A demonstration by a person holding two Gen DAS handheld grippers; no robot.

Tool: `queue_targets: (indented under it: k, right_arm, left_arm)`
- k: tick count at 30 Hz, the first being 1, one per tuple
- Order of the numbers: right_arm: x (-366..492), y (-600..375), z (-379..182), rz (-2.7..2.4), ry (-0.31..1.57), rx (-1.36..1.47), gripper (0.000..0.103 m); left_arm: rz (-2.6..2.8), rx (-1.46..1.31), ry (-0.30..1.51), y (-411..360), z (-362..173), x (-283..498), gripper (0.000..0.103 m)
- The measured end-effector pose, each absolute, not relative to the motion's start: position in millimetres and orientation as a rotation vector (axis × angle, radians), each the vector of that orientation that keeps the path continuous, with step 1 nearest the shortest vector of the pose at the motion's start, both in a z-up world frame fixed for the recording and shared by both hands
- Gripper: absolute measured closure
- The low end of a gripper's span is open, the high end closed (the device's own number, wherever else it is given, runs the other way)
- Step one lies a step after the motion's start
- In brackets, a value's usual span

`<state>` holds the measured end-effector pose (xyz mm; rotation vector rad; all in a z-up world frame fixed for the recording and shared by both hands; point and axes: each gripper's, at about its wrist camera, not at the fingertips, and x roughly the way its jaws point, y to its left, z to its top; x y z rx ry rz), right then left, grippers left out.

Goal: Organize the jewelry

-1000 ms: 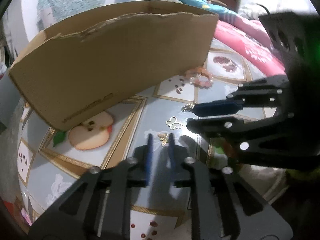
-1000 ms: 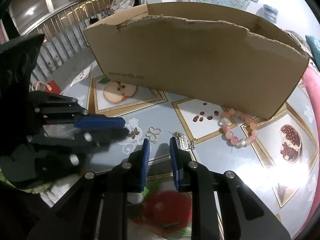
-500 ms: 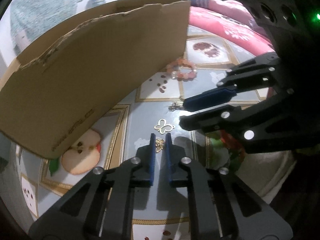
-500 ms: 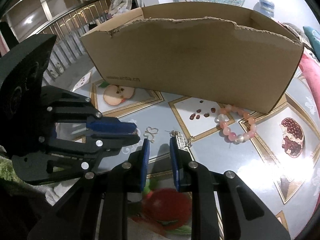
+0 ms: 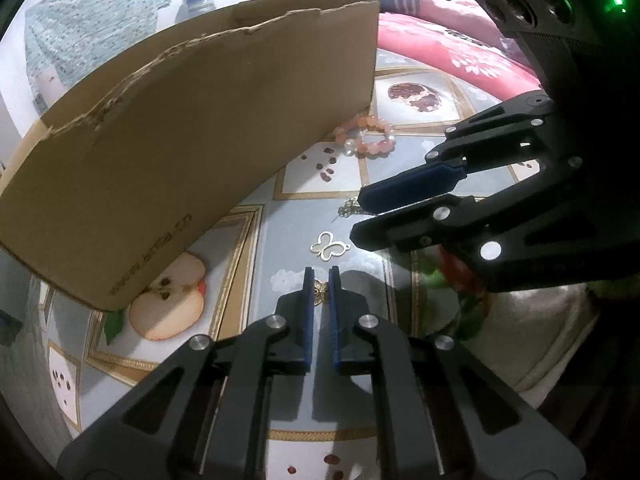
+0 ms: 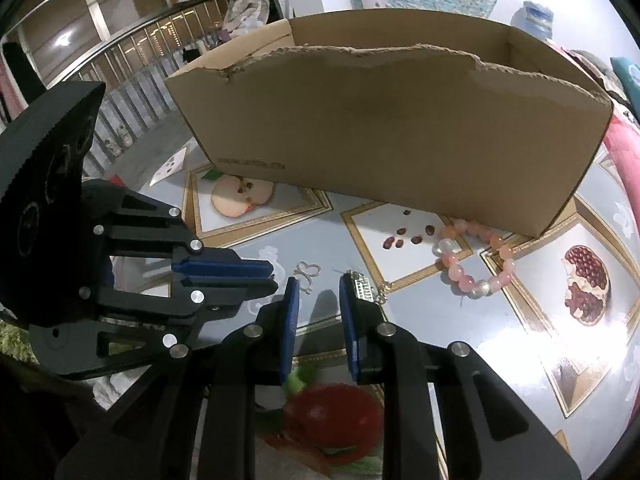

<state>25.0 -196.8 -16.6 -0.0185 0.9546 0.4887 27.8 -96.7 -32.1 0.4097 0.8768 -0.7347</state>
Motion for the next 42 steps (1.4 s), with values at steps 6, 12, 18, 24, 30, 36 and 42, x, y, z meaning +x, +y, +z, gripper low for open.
queue_targets:
  k: [6,12,18,24,30,36,42]
  right_arm:
    - [28.2,-184.6,-20.3,0.506,0.957,-0.063,0.081]
    - [34.3,-173.1,-24.8,0.484,0.964,-0.104,0.079]
    - [33.8,-160.8,-26.5,0.449,0.929,-0.173,0.075]
    - [34.7,-160.9,-26.3,0.452,0.93,-0.176,0.084]
    - [35.9,-159.8,-27.0,0.458,0.935,-0.162,0.087]
    - [35.8,-159.9,-27.1,0.461,0.937,-0.158,0.088]
    - [35.4,-160.4,-26.5,0.469,0.94,-0.152,0.093]
  left_arm:
    - [-0.671,0.342,0.894,-85.2,-33.2,32.1,0.097]
    - [-0.623,0.283,0.906,-70.9,-32.4,35.3,0.097]
    - [-0.617,0.266,0.908,-66.8,-31.9,35.6,0.097]
    - [-0.615,0.265,0.908,-67.4,-31.7,35.4,0.097]
    - [-0.616,0.266,0.908,-67.1,-31.7,35.5,0.097]
    - [-0.616,0.266,0.908,-66.4,-31.6,35.3,0.097]
    - [-0.616,0.266,0.908,-66.8,-31.4,35.2,0.097]
